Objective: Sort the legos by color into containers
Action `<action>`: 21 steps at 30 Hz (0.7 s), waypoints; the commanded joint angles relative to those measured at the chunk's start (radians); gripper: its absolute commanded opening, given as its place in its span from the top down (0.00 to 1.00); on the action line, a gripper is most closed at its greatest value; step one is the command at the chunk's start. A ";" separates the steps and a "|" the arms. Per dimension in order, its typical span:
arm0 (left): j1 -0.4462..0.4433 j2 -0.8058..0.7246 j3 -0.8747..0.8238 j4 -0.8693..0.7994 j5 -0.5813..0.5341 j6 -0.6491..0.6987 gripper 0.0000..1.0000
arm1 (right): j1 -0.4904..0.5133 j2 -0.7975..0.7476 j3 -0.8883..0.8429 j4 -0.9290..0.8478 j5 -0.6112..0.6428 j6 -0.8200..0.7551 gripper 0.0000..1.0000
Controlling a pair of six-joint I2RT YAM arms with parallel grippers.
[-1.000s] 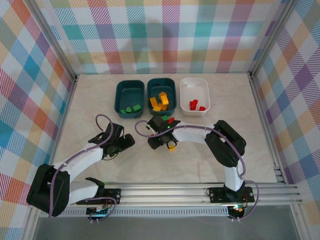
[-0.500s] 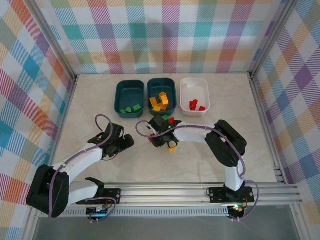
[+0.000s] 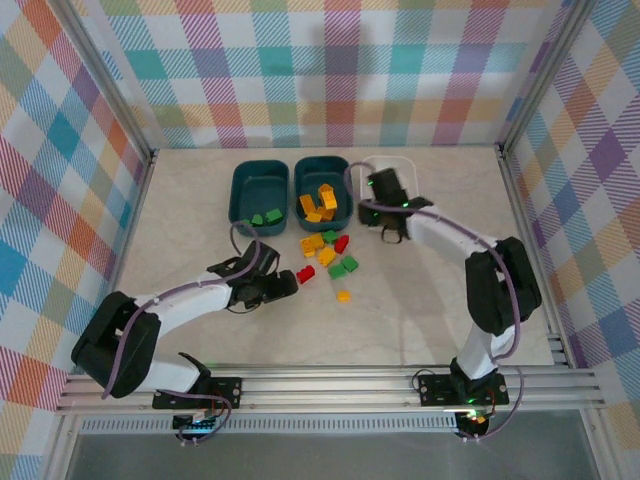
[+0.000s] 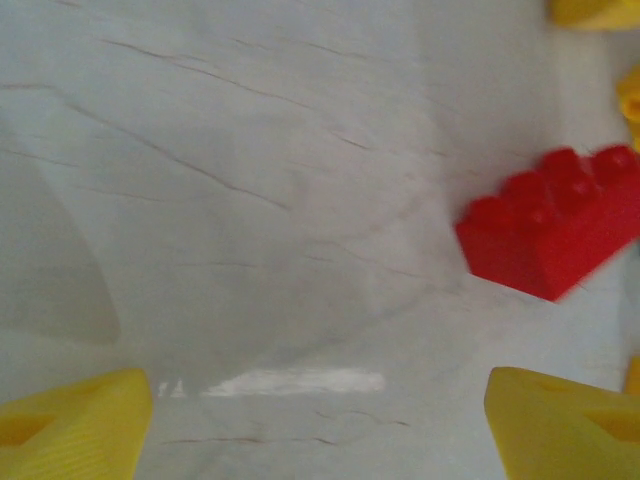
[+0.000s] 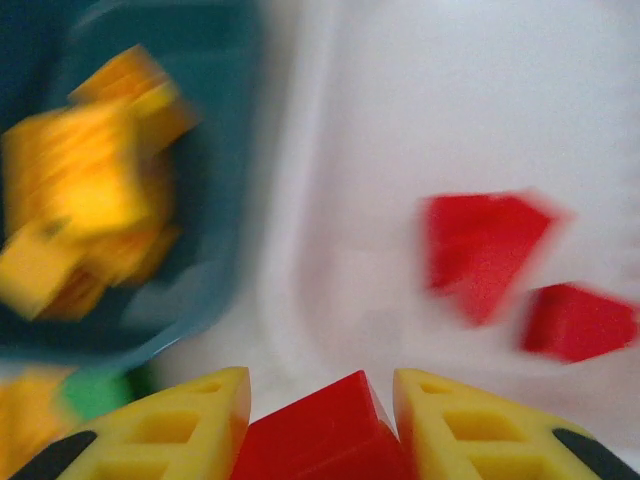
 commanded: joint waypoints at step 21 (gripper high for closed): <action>0.000 -0.056 0.080 -0.150 -0.169 0.050 0.00 | -0.101 -0.108 -0.003 -0.022 -0.077 0.092 0.32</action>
